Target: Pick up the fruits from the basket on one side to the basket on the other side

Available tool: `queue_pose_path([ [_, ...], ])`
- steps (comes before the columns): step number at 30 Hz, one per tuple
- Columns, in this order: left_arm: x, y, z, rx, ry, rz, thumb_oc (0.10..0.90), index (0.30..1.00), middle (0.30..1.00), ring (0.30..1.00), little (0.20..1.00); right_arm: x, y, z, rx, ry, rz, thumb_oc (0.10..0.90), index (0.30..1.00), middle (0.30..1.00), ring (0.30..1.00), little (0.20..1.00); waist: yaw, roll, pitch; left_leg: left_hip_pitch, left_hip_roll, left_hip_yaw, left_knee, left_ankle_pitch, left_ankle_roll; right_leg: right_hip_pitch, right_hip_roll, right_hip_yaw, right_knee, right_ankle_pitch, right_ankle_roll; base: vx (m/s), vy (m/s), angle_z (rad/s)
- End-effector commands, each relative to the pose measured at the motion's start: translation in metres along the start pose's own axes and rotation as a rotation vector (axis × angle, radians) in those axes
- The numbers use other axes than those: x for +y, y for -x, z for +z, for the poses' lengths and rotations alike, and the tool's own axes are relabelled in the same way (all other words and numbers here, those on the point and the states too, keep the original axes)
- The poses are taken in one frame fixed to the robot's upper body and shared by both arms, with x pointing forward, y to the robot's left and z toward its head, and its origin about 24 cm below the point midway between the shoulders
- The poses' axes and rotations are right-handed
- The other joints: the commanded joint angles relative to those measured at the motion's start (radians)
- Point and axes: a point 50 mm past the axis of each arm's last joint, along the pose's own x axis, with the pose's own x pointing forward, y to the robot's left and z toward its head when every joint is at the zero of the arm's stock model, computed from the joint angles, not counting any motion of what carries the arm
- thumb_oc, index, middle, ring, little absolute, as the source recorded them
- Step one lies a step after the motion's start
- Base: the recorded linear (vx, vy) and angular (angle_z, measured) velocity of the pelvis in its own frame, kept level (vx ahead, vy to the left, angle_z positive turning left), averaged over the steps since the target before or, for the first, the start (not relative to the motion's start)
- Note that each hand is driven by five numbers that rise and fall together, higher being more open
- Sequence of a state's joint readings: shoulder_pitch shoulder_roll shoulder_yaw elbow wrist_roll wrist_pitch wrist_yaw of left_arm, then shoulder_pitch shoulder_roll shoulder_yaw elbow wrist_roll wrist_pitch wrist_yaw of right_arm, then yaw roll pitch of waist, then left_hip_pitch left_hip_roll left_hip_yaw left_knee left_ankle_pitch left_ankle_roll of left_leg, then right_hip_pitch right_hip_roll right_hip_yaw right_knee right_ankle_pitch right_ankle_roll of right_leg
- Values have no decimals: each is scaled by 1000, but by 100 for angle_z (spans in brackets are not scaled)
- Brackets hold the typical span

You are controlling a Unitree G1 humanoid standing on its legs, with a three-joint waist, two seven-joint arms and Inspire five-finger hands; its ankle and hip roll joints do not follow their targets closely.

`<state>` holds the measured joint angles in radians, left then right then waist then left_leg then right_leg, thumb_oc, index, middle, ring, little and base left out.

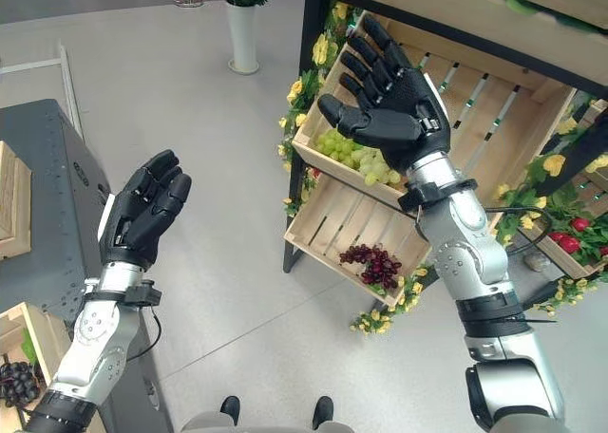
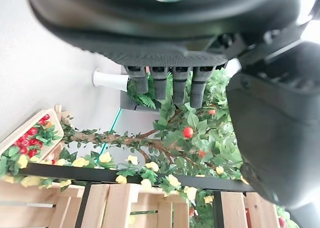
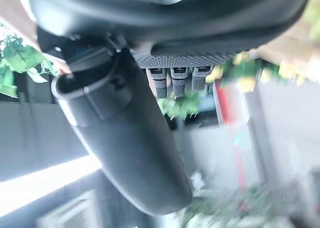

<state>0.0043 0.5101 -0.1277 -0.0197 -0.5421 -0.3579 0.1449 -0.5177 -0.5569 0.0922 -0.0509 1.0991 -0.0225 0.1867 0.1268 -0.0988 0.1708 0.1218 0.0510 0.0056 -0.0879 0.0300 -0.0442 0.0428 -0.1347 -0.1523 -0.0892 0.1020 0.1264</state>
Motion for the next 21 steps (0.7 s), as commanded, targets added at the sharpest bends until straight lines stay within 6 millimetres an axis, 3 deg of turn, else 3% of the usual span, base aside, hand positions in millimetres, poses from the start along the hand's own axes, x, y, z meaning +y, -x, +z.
queue_pose_path([
  [1,-12,-12,48,-295,-21,-59,800,900,900,900,900,40,-9,28,-213,-149,276,800,900,900,900,900,27,18,-112,-52,-62,-56,7,-48,74,7,-85,-45,131,-64,45,49,128,5],
  [6,-17,-9,50,-325,-19,-48,800,900,900,900,900,72,6,-20,-108,-363,395,800,900,900,900,900,53,28,-101,-56,-85,-88,20,-49,97,-15,-103,-52,243,-61,41,2,136,12],
  [7,-18,-8,51,-333,-29,-51,800,900,900,900,900,79,10,-32,-73,-401,405,800,900,900,900,900,58,30,-93,-62,-95,-99,27,-45,106,-42,-108,-48,324,-45,41,-40,92,22],
  [9,-19,-8,53,-346,-39,-60,800,900,900,900,900,83,17,-47,-45,-445,422,800,900,900,900,900,64,35,-76,-69,-105,-113,37,-38,115,-87,-99,-33,437,-29,37,-45,57,29],
  [12,-15,-8,55,-354,-52,-56,800,900,900,900,900,83,31,-63,-5,-529,416,800,900,900,900,900,69,37,-67,-82,-123,-142,55,-34,124,-120,-73,-9,503,-24,29,-9,-32,39],
  [15,-15,-7,55,-363,-44,-63,800,900,900,900,900,78,44,-82,62,-537,324,800,900,900,900,900,66,35,-72,-102,-139,-188,62,-23,119,-95,-32,16,358,-57,7,41,-173,54],
  [17,-18,-7,55,-376,-51,-54,800,900,900,900,900,77,56,-98,136,-491,291,800,900,900,900,900,51,39,-77,-117,-142,-213,66,-28,112,-81,-1,94,187,-61,2,39,-283,79],
  [18,-18,-6,55,-377,-54,-47,800,900,900,900,900,77,58,-100,151,-484,293,800,900,900,900,900,48,39,-78,-118,-142,-216,66,-29,112,-79,2,105,170,-58,3,43,-285,72],
  [21,-20,-9,54,-388,-41,-54,800,900,900,900,900,68,81,-114,256,-386,253,800,900,900,900,900,6,37,-89,-144,-152,-268,68,-34,103,-98,67,265,90,-31,-3,49,-365,96],
])
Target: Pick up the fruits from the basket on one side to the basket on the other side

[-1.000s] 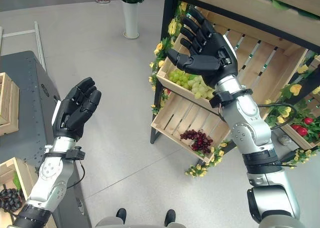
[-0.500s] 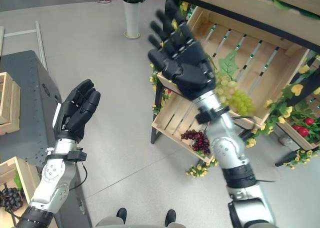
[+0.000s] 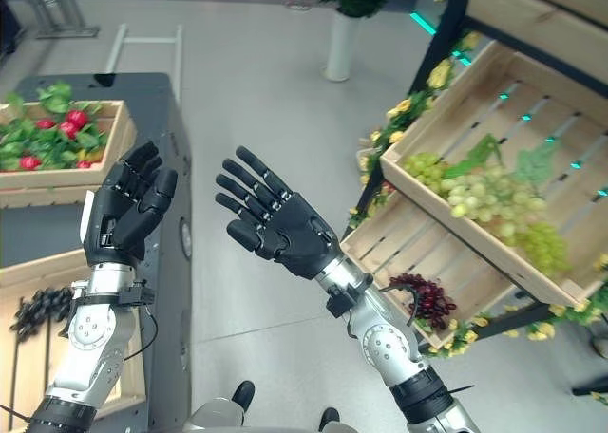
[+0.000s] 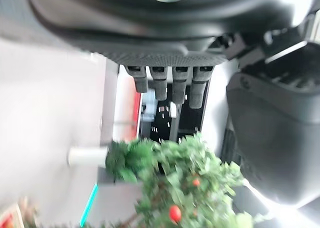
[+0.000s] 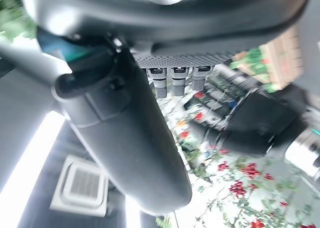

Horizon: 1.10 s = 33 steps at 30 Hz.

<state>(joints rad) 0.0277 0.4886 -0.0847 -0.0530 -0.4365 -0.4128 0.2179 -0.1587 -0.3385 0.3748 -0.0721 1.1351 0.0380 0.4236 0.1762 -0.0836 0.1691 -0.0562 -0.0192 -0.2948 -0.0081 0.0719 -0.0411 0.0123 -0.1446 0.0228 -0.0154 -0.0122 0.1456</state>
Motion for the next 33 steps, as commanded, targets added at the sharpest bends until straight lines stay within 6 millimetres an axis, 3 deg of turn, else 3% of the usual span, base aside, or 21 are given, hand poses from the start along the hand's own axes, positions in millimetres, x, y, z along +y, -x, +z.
queue_pose_path([
  [1,-21,-16,42,-292,42,-96,800,900,900,900,900,13,4,8,-23,110,125,800,900,900,900,900,-48,20,-87,31,-76,32,-9,-75,94,-64,80,85,7,83,-26,50,-413,143],
  [3,-17,-15,40,-287,38,-32,800,900,900,900,900,3,18,0,52,104,102,800,900,900,900,900,-55,15,-87,31,-45,38,-17,-58,71,-39,92,63,-35,87,-44,57,-459,109],
  [6,-16,-15,39,-278,55,-17,800,900,900,900,900,-1,24,-3,67,106,68,800,900,900,900,900,-53,7,-87,10,-17,55,-11,-37,44,-15,98,24,-67,84,-60,7,-355,58],
  [8,-18,-16,37,-271,75,-20,800,900,900,900,900,-1,26,-10,91,125,62,800,900,900,900,900,-39,0,-77,-35,12,76,6,-7,12,1,100,-37,-72,67,-74,-49,-347,45],
  [10,-20,-16,37,-274,84,-41,800,900,900,900,900,-1,26,-12,80,126,46,800,900,900,900,900,-30,-1,-69,-64,14,89,10,7,5,15,101,-78,-72,56,-82,-64,-262,79],
  [12,-26,-18,37,-275,99,-67,800,900,900,900,900,-6,28,-11,59,144,23,800,900,900,900,900,-31,3,-57,-91,17,147,23,10,-5,39,104,-157,-72,34,-97,-62,-193,128],
  [14,-27,-18,37,-277,106,-75,800,900,900,900,900,-9,30,-8,50,148,14,800,900,900,900,900,-41,2,-54,-97,20,179,50,0,-9,43,99,-185,-72,30,-104,-38,-37,134],
  [16,-30,-18,39,-282,117,-79,800,900,900,900,900,-14,36,-5,43,150,-5,800,900,900,900,900,-64,1,-50,-105,29,256,100,-20,-14,51,89,-227,-72,32,-110,-22,16,115],
  [19,-31,-16,37,-277,124,-93,800,900,900,900,900,-15,40,-4,33,163,-22,800,900,900,900,900,-85,8,-48,-93,57,330,74,-8,-23,60,89,-263,-72,33,-110,32,52,108],
  [21,-33,-16,36,-268,143,-144,800,900,900,900,900,-18,47,0,-2,170,-65,800,900,900,900,900,-115,27,-48,-59,115,491,-3,34,-43,86,90,-333,-72,15,-107,107,139,147],
  [22,-34,-16,36,-268,151,-161,800,900,900,900,900,-19,48,1,-16,178,-77,800,900,900,900,900,-122,33,-48,-36,127,532,-25,31,-55,101,89,-350,-72,4,-100,95,140,144],
  [25,-37,-13,37,-272,143,-150,800,900,900,900,900,-19,50,1,-31,187,-61,800,900,900,900,900,-110,41,-53,-25,99,479,-67,49,-36,91,78,-355,-72,23,-92,52,248,117],
  [33,-28,-9,37,-242,133,-152,800,900,900,900,900,-11,56,8,-96,166,-33,800,900,900,900,900,-100,38,-97,43,44,429,-79,-8,4,89,28,-368,-51,36,-54,118,221,-1],
])
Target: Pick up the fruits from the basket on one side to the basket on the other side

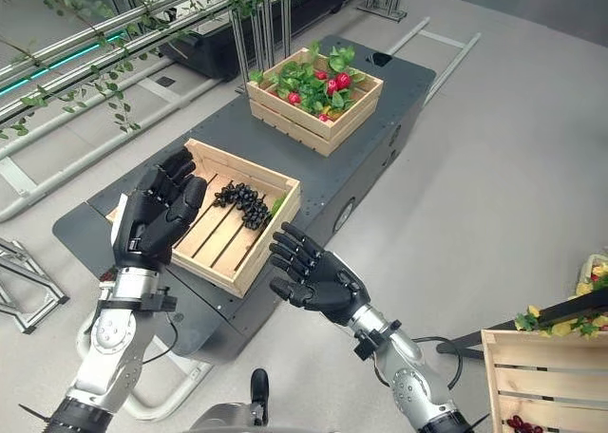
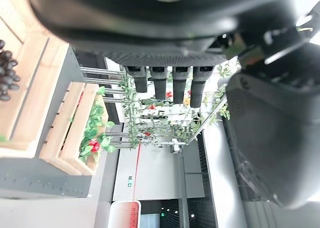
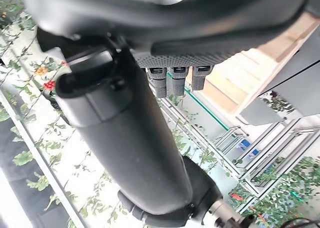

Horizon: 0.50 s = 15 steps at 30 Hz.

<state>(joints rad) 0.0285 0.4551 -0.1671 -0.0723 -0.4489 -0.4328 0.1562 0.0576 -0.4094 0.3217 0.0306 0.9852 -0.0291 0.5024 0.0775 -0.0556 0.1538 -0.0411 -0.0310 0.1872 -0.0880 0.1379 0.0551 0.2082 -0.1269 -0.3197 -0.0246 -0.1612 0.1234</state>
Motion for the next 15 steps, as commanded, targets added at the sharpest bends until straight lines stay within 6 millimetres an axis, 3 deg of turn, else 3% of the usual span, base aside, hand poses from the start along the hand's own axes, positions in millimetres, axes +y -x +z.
queue_pose_path([
  [1,-3,-16,42,-251,33,-48,800,900,900,900,900,23,-7,37,-251,61,179,800,900,900,900,900,0,8,-84,42,49,-55,1,-86,-83,-112,-2,-26,-24,184,-22,114,220,1],
  [10,-5,-24,49,-265,31,-58,800,900,900,900,900,37,-17,56,-350,86,253,800,900,900,900,900,15,7,-64,65,21,-69,13,-116,-36,-149,-60,-9,107,164,10,77,220,1],
  [15,-7,-28,50,-268,21,-70,800,900,900,900,900,46,-22,59,-368,90,302,800,900,900,900,900,24,8,-42,61,-5,-81,45,-136,-2,-231,-107,10,373,204,18,53,207,5],
])
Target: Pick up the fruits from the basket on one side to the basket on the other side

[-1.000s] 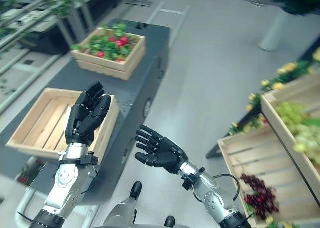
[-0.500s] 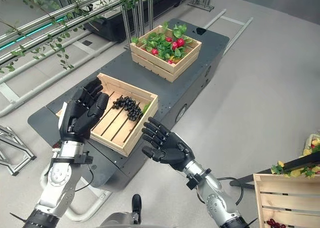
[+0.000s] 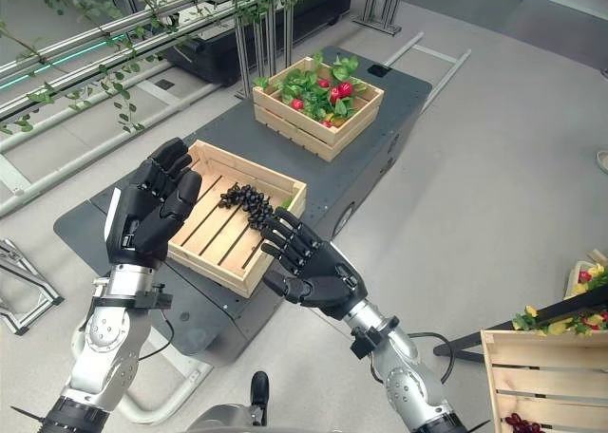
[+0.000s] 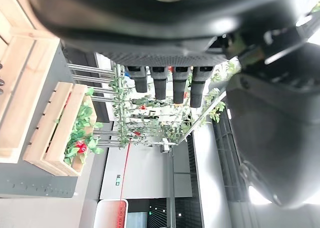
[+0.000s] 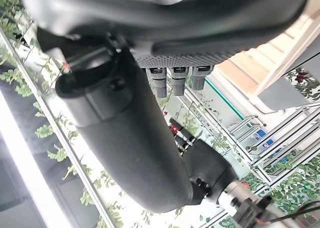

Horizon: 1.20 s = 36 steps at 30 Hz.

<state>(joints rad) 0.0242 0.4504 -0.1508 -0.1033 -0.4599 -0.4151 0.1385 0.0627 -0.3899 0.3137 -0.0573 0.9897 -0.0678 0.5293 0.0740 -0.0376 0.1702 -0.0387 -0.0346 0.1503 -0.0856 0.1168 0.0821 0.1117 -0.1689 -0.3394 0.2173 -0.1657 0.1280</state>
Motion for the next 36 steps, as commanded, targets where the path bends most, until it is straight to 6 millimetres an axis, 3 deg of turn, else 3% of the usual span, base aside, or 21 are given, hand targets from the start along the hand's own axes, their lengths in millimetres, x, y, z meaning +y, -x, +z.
queue_pose_path([
  [1,-5,-26,43,-246,2,-61,800,900,900,900,900,27,-22,45,-273,69,214,800,900,900,900,900,25,-10,-53,59,-5,-50,54,-122,-25,-151,-59,44,165,211,10,61,80,20],
  [4,-6,-27,42,-244,-2,-67,800,900,900,900,900,28,-22,45,-273,63,218,800,900,900,900,900,12,-11,-47,61,-10,-74,58,-124,-23,-167,-20,84,128,208,-1,62,7,19],
  [6,-10,-28,40,-243,8,-82,800,900,900,900,900,27,-20,44,-264,73,234,800,900,900,900,900,-10,-14,-46,59,-14,-106,62,-122,-27,-163,18,150,-8,194,-13,121,-107,47],
  [8,-16,-28,40,-253,8,-102,800,900,900,900,900,28,-20,45,-274,90,239,800,900,900,900,900,-26,-27,-41,58,-22,-117,58,-143,-25,-189,6,203,-160,279,10,111,-190,63],
  [12,-17,-27,39,-253,-5,-119,800,900,900,900,900,27,-20,51,-310,88,227,800,900,900,900,900,-44,-43,-31,77,-21,-121,63,-193,-17,-234,-12,279,-277,388,43,145,-264,59],
  [16,-7,-22,39,-243,-20,-114,800,900,900,900,900,26,-13,53,-323,71,220,800,900,900,900,900,-61,-52,-30,95,24,-111,107,-216,-27,-216,8,285,-247,347,47,194,-376,52],
  [20,-5,-16,41,-233,-4,-103,800,900,900,900,900,27,-10,56,-303,73,226,800,900,900,900,900,-71,-51,-46,133,60,-100,83,-201,-45,-178,34,281,-279,330,28,178,-274,20],
  [21,-2,-14,41,-221,9,-87,800,900,900,900,900,28,-9,55,-277,78,221,800,900,900,900,900,-79,-51,-69,161,97,-86,54,-180,-67,-141,68,282,-301,305,-1,262,-418,-4],
  [24,-3,-15,40,-216,28,-76,800,900,900,900,900,26,-8,54,-242,99,223,800,900,900,900,900,-79,-61,-93,158,131,-80,65,-167,-90,-107,99,276,-305,272,-32,206,-399,2],
  [27,-4,-14,39,-211,25,-61,800,900,900,900,900,27,-8,54,-233,83,242,800,900,900,900,900,-73,-79,-93,109,161,-88,187,-150,-117,-84,118,268,-305,261,-61,135,-356,2],
  [32,-3,-13,38,-209,29,-62,800,900,900,900,900,29,-7,45,-214,89,267,800,900,900,900,900,-66,-90,-69,-2,149,-82,401,-134,-107,-59,128,246,-305,250,-93,104,-208,-2],
  [36,-1,-11,37,-212,39,-58,800,900,900,900,900,26,-9,43,-211,81,267,800,900,900,900,900,-42,-76,-53,-20,40,-118,287,-170,-81,-41,137,245,-302,236,-85,142,13,6],
])
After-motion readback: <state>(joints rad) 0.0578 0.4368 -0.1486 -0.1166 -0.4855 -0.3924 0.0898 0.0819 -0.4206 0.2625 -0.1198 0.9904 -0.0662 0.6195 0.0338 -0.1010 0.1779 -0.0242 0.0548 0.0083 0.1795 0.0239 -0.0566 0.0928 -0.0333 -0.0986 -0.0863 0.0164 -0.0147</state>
